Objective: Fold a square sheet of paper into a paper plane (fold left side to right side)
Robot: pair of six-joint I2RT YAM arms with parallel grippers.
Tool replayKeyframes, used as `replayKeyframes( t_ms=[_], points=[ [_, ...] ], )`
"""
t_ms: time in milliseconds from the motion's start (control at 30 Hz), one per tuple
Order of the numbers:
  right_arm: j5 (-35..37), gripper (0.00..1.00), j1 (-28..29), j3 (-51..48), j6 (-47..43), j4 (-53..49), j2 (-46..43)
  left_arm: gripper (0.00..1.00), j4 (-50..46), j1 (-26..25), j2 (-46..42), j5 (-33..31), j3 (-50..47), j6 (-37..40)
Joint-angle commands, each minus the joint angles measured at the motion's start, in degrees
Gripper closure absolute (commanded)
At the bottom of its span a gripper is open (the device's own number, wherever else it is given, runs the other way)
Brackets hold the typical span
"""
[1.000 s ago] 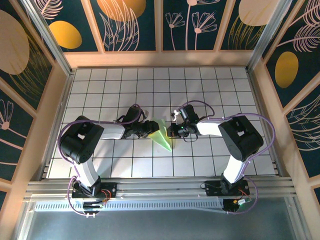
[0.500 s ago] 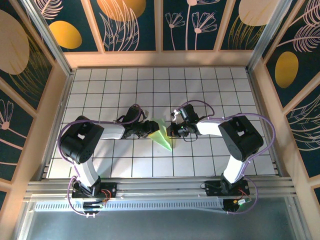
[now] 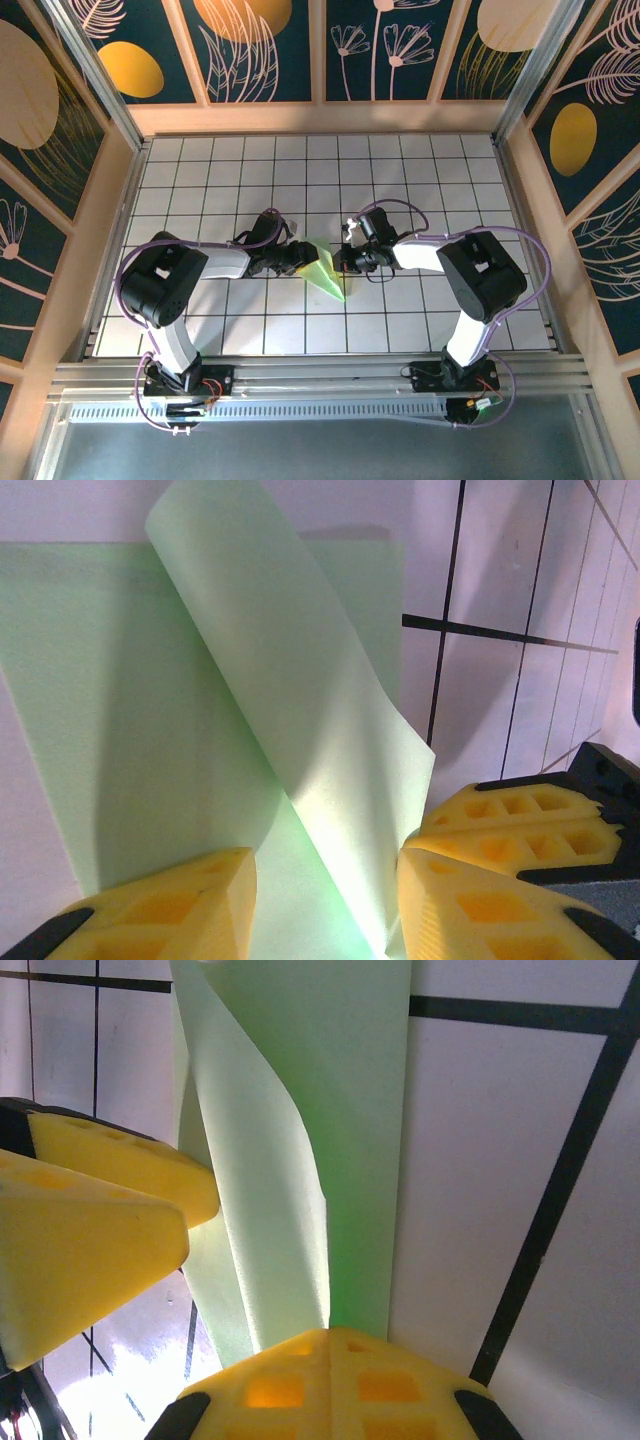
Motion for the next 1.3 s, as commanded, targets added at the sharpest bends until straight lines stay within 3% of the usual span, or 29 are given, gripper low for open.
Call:
replayKeyframes(
  t_ms=[0,400,733,1033,1267],
  points=[
    [1.4,1.0,-0.4,1.0,-1.3,-1.3,1.4,0.58,-4.5,0.2,0.7,-3.0,-1.0,1.1],
    [2.1,1.0,-0.2,-0.8,-1.2,-1.5,3.3,0.55,-4.4,0.2,-0.8,-3.8,-0.1,1.4],
    [2.6,1.0,-0.3,-1.3,-0.7,-1.1,4.1,0.52,-9.6,0.2,-6.5,-6.4,5.7,4.3],
    [2.6,1.0,-0.2,-1.4,-0.4,-1.0,4.1,0.79,-2.1,-1.1,-1.6,3.6,7.3,2.5],
    [2.8,1.0,-0.2,-1.1,-0.4,-1.5,4.4,0.84,-4.0,-2.5,3.6,3.5,9.8,3.6]
  ],
)
